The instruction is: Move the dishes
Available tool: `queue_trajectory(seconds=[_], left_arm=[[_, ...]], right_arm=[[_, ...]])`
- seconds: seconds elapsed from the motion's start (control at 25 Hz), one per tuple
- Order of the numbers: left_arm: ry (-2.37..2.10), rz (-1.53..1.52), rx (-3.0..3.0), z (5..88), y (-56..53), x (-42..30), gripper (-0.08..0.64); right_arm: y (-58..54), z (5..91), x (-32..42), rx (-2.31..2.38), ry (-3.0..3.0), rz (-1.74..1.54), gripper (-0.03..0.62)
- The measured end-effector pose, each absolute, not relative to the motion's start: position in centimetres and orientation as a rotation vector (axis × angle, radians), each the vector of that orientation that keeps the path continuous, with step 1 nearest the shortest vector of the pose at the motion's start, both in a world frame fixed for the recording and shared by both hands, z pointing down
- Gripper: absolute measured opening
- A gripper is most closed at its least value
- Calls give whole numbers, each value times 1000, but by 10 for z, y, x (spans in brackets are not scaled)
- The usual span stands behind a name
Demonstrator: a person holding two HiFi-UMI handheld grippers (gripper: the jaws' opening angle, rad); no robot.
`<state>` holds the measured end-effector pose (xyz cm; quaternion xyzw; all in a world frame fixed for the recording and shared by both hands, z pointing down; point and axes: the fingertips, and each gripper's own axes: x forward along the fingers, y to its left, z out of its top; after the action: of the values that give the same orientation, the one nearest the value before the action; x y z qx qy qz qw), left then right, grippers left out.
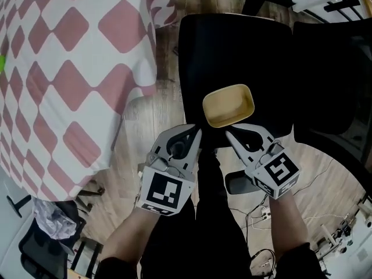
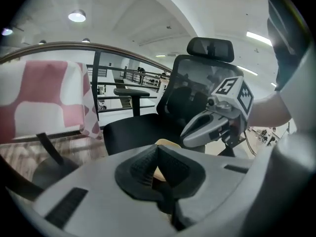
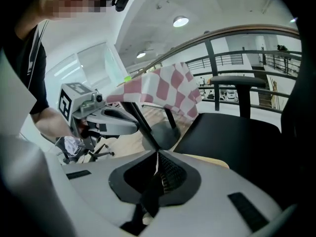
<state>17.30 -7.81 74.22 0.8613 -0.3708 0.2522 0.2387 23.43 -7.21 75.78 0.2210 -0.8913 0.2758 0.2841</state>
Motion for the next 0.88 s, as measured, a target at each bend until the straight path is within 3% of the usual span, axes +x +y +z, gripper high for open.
queue_trajectory(seconds=[0.48,0.64,0.88], left_arm=[[-1004,718,2344,795,-76,186,4],[-999,725,2329,802,-72,182,5],[-976,712,2309,801,-67,183,5]], right_arm=[[-55,815,239,276,-2287,440,28],[-48,842,243,130,-2178,273,133],[-35,874,253,-21,-2020,115,135]])
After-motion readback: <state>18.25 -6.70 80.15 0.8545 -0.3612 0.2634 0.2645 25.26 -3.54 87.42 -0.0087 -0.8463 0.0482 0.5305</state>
